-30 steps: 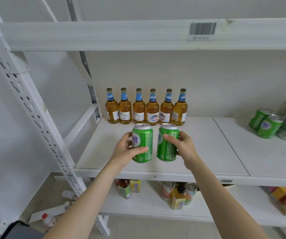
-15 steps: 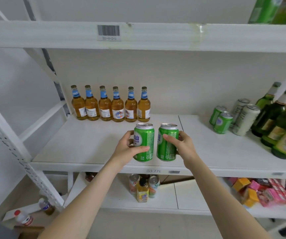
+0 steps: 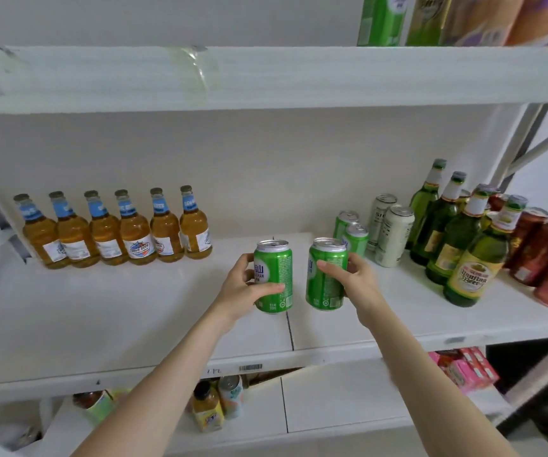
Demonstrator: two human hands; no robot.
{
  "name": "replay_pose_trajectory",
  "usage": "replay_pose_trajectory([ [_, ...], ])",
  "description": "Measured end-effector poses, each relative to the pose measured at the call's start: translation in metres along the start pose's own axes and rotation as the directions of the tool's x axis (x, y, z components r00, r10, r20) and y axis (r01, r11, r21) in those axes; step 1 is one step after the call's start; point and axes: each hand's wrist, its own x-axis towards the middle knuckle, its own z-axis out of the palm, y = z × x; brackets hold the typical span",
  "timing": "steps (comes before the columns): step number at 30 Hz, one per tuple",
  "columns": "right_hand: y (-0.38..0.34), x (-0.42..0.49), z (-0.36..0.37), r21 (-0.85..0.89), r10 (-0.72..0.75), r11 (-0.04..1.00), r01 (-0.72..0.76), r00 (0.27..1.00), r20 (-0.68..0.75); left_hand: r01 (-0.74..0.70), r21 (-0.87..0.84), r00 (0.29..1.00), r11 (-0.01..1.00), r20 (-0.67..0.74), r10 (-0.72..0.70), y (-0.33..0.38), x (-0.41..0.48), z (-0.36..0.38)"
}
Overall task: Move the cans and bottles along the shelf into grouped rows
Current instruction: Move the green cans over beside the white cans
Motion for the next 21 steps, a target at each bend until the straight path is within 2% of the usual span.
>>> replay_pose_trajectory([
  [4,0.003,0.022,-0.05,-0.011,0.006,1.0,-0.006,1.0,-0.003,-0.002,-0.01,1.0,1.0,0.004,0.002,0.002,0.023,0.052],
  [13,0.014,0.058,-0.136,-0.018,0.016,1.0,-0.015,0.996,0.092,0.036,-0.04,0.997,0.999,-0.074,-0.039,-0.014,0.042,0.149],
  [21,0.049,0.1,-0.149,-0.029,-0.003,1.0,0.007,0.992,0.126,0.066,-0.017,0.988,0.998,-0.135,-0.068,-0.041,0.063,0.172],
])
